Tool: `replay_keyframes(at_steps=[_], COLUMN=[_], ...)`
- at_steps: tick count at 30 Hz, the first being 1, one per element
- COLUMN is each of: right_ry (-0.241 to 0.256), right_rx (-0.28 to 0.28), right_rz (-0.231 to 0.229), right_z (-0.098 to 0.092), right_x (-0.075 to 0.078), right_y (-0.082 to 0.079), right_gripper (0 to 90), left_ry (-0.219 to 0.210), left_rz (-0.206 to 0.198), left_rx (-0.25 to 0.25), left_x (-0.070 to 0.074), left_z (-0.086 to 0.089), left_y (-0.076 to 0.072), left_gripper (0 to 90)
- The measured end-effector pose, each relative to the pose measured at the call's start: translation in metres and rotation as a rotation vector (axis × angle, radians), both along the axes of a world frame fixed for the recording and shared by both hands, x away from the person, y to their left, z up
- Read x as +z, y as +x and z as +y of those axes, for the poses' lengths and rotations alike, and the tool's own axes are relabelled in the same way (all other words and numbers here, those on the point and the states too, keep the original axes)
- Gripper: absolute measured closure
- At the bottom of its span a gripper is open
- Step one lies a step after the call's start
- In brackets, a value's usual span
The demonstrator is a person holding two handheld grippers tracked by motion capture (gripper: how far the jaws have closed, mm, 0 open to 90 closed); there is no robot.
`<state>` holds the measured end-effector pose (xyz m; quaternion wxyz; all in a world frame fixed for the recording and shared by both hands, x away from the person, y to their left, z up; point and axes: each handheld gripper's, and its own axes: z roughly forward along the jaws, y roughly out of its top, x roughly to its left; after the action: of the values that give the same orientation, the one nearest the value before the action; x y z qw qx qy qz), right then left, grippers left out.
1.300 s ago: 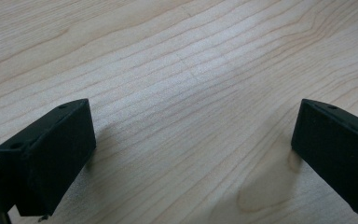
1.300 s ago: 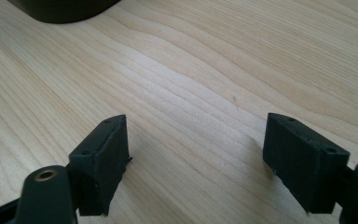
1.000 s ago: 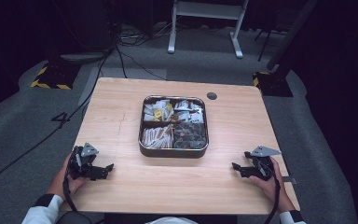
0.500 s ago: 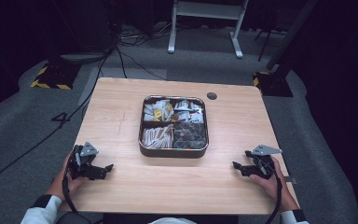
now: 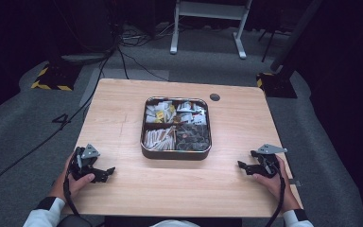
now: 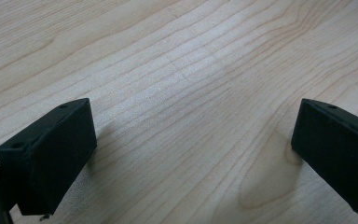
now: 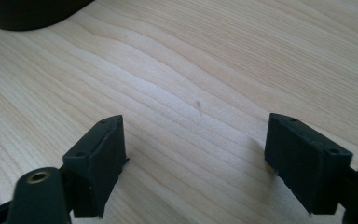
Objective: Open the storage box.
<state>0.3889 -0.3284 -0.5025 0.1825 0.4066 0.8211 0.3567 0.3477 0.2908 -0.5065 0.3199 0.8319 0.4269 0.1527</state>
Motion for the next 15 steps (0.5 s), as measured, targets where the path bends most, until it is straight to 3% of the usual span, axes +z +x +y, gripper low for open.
replay_keyframes(at_steps=[15], right_ry=[0.002], right_rx=[0.004], right_rz=[-0.036], right_z=[0.0004], right_x=[0.0075], right_y=[0.0014], right_gripper=[21.5], left_ry=[-0.002], left_rz=[0.002], left_rx=[0.003], left_x=[0.0], left_z=[-0.0003], left_y=[-0.0004], left_gripper=[0.2])
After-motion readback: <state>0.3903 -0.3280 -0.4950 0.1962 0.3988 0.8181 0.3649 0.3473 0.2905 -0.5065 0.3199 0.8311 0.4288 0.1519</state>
